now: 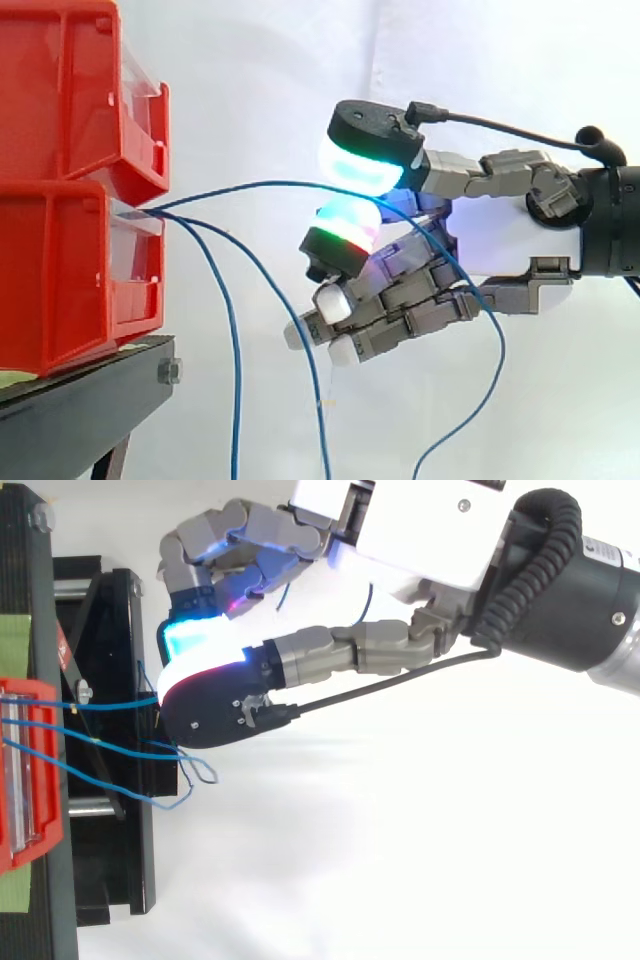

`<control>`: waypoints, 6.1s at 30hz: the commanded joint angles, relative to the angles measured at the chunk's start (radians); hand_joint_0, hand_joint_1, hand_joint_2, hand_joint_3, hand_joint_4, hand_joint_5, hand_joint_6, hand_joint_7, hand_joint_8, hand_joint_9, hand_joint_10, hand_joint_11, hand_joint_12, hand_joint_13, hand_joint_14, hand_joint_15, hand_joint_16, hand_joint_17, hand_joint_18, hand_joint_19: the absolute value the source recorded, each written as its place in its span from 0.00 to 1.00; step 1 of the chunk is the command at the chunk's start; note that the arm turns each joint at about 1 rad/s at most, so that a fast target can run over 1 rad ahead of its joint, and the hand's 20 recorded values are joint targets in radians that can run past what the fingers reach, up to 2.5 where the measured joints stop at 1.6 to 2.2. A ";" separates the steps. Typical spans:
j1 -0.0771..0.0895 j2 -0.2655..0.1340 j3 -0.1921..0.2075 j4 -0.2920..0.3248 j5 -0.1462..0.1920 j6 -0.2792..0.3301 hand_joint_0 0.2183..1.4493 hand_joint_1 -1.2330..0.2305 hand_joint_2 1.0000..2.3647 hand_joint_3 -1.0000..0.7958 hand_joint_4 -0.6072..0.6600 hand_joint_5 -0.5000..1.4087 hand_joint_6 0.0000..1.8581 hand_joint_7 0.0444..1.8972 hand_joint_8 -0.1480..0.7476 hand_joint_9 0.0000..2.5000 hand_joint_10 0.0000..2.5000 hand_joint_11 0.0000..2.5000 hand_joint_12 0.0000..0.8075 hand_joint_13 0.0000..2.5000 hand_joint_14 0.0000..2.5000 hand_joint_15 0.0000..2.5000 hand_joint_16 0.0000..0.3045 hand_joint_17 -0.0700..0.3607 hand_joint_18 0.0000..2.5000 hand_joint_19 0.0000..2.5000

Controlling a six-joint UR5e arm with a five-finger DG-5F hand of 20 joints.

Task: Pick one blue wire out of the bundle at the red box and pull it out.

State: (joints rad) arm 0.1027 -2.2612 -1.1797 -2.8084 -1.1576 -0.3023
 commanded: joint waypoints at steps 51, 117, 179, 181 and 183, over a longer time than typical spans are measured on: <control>0.048 0.000 0.000 -0.194 -0.036 0.615 0.27 0.40 0.01 0.35 0.65 0.21 0.37 0.66 0.47 0.40 0.01 0.29 0.49 0.16 0.00 0.08 0.20 0.48 0.13 0.16; 0.049 0.000 0.000 -0.197 -0.037 0.628 0.32 0.25 0.01 0.42 0.62 0.17 0.43 0.60 0.47 0.31 0.01 0.30 0.48 0.13 0.00 0.07 0.20 0.48 0.12 0.14; 0.046 0.055 0.000 -0.385 -0.068 0.525 0.30 0.33 0.00 0.62 0.56 0.20 0.44 0.59 0.50 0.44 0.01 0.28 0.55 0.20 0.00 0.08 0.25 0.56 0.19 0.13; 0.046 0.061 0.000 -0.395 -0.068 0.525 0.30 0.33 0.00 0.62 0.56 0.20 0.44 0.59 0.50 0.44 0.01 0.28 0.55 0.20 0.00 0.08 0.25 0.56 0.19 0.13; 0.046 0.068 0.000 -0.405 -0.068 0.525 0.30 0.33 0.01 0.62 0.56 0.20 0.44 0.59 0.50 0.44 0.01 0.27 0.55 0.20 0.00 0.08 0.25 0.56 0.19 0.13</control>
State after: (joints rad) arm 0.1489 -2.2012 -1.1796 -3.1981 -1.2251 0.2230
